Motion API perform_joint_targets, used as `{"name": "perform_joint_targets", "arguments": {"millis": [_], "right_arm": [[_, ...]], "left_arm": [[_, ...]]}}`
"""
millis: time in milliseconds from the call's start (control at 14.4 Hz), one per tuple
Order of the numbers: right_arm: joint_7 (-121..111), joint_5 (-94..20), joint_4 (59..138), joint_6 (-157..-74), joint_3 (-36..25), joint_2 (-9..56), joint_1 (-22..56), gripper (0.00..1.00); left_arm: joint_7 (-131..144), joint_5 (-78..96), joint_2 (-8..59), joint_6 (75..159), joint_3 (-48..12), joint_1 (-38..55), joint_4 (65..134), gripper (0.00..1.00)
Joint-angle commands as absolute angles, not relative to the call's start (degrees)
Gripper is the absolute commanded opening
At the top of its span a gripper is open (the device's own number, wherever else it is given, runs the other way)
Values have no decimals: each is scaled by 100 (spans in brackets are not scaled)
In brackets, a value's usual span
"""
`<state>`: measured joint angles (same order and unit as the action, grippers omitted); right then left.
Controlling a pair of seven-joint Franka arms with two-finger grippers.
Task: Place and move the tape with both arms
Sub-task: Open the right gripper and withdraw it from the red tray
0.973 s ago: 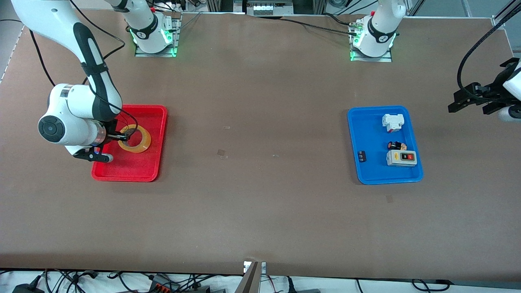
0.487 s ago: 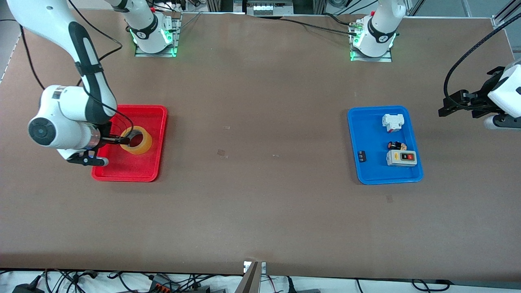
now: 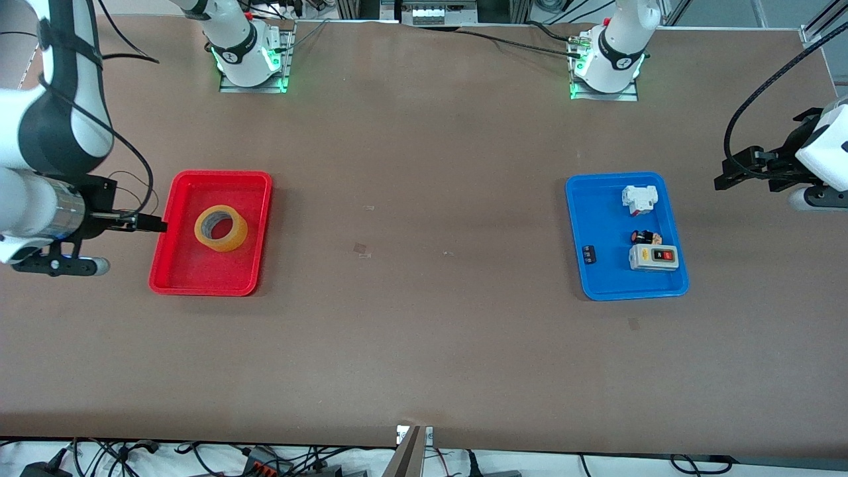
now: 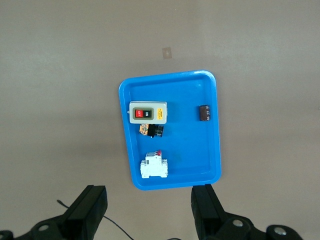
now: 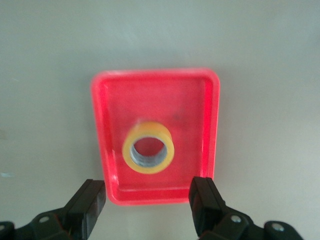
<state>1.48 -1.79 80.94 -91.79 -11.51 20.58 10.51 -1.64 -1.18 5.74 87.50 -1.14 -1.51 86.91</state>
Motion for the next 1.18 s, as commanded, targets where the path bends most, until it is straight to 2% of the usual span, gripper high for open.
{"name": "perform_joint_targets", "arguments": {"millis": [0, 139, 278, 417, 487, 834, 1112], "right_arm": [[18, -220, 7341, -8712, -1134, 2180, 1134, 100], [18, -220, 7023, -8482, -1142, 2180, 1116, 100], [-17, -246, 7057, -8490, -1047, 2032, 820, 100], [-96, -159, 7232, -8560, -119, 1864, 31, 100], [-140, -158, 7407, -8630, 77, 1724, -200, 100], [-141, 140, 8734, -9438, 141, 906, -167, 100], [-97, 123, 8789, -9387, 106, 835, -27, 100]], "left_arm": [[-141, -167, 527, 8719, -149, -185, 8640, 100], [-141, -167, 527, 8710, -149, -185, 8648, 100], [-141, -167, 527, 8710, -149, -185, 8648, 100], [-141, -167, 527, 8701, -149, -185, 8666, 100], [-149, -167, 527, 8701, -149, -185, 8666, 100], [-211, -167, 344, 8727, -149, -229, 8885, 100], [-211, -176, 229, 8736, -149, -246, 9009, 100]]}}
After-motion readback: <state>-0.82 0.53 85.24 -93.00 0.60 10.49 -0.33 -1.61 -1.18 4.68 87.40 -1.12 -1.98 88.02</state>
